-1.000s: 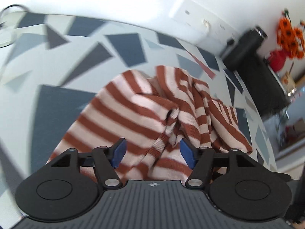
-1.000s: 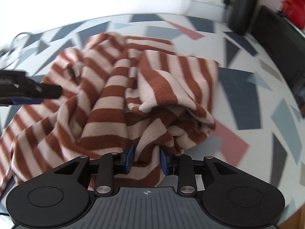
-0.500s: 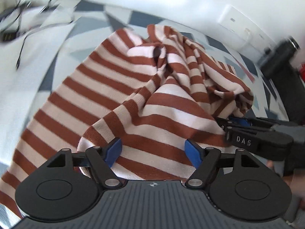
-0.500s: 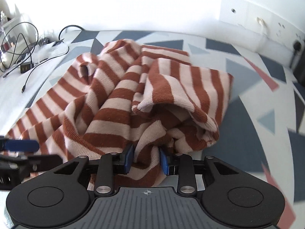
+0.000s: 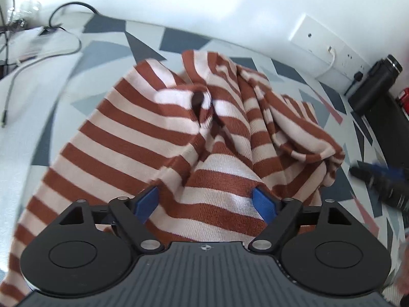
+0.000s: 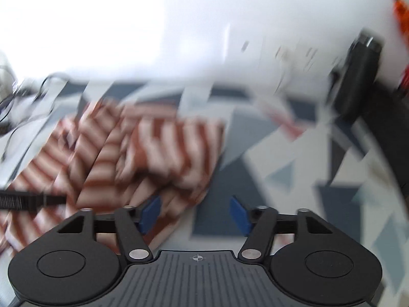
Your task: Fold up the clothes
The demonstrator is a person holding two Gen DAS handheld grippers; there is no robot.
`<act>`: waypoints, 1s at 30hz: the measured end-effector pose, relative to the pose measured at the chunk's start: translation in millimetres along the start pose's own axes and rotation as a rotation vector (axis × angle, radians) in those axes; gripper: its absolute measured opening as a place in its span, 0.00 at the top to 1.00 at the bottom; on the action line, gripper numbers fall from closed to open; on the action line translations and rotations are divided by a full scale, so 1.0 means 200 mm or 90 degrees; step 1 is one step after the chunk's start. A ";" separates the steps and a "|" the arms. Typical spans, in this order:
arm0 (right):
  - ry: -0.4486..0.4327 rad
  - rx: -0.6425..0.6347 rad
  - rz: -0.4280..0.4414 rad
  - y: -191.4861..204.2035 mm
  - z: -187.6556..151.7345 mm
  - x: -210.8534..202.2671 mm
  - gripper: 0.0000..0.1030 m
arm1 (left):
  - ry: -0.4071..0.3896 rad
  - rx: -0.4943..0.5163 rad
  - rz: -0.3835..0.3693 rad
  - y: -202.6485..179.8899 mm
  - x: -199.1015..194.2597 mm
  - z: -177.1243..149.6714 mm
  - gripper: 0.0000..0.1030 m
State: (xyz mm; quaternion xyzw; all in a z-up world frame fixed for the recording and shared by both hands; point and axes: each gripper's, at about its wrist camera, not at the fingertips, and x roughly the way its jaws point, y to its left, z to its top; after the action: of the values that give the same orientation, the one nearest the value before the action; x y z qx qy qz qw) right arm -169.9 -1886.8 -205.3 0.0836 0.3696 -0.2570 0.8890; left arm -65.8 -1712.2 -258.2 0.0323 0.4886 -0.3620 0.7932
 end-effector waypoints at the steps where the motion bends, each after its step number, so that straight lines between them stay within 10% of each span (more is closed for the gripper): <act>1: -0.005 -0.010 0.000 0.02 0.02 0.02 0.41 | 0.000 0.013 -0.001 -0.01 0.01 -0.01 0.22; 9: 0.022 -0.038 0.015 0.18 0.14 0.35 0.33 | -0.004 0.062 0.001 -0.05 0.03 -0.04 0.16; 16: 0.028 -0.152 0.013 0.32 0.03 0.35 0.66 | 0.015 0.134 0.036 -0.14 0.04 -0.11 0.00; 30: 0.078 -0.167 0.013 0.29 -0.19 0.19 0.67 | 0.074 0.161 0.004 -0.20 -0.06 -0.26 0.01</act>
State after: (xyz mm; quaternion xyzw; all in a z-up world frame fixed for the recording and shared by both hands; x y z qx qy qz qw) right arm -140.0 -1840.5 -261.7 -0.0143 0.4531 -0.1917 0.8705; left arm -131.8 -1713.5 -263.8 0.1546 0.4837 -0.4158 0.7545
